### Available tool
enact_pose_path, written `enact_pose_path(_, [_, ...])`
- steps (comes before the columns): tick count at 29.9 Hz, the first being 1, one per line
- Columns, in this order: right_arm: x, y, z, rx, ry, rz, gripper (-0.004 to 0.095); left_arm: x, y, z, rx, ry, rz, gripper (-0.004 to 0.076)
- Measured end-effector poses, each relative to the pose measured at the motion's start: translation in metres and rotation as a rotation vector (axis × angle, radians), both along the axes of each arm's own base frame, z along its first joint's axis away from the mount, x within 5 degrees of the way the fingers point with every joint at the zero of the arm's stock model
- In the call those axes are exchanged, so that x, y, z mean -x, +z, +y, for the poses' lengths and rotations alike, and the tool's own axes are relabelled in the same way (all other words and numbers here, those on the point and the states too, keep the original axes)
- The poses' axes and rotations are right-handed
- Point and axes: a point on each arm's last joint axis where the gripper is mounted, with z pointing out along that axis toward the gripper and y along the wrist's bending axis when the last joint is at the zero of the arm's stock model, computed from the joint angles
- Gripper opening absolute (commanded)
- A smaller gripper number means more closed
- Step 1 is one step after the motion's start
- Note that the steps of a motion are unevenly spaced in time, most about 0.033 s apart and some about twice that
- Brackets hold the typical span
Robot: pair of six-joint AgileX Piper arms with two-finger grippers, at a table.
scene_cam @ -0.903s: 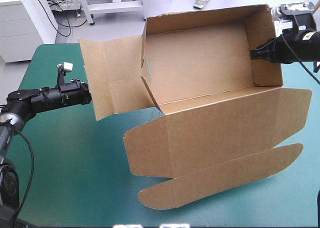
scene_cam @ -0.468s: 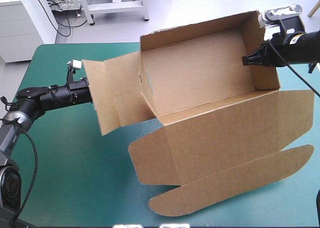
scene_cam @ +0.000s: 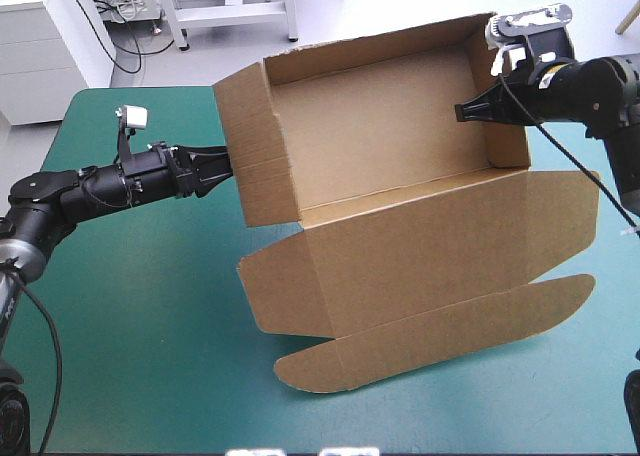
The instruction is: Fold the box
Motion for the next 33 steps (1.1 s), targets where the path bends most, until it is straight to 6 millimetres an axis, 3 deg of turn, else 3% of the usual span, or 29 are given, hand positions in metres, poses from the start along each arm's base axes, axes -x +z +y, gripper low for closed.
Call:
enact_pose_path(7, [-0.012, -0.007, 0.009, -0.013, 0.018, -0.01, -0.0015, 0.007, 0.015, -0.003, 0.034, -0.006, -0.042, 0.057])
enact_pose_path(18, [-0.01, -0.004, 0.027, 0.001, 0.047, -0.053, -0.0015, 0.012, 0.042, -0.032, 0.032, -0.113, -0.1, 0.057])
enact_pose_path(27, [-0.012, -0.002, 0.028, -0.014, 0.022, -0.076, -0.0015, 0.01, 0.057, -0.054, -0.198, -0.056, -0.044, 0.0568])
enact_pose_path(33, [-0.014, -0.001, 0.028, -0.053, -0.019, -0.097, -0.0015, 0.011, 0.084, -0.07, -0.38, 0.118, -0.014, 0.0568])
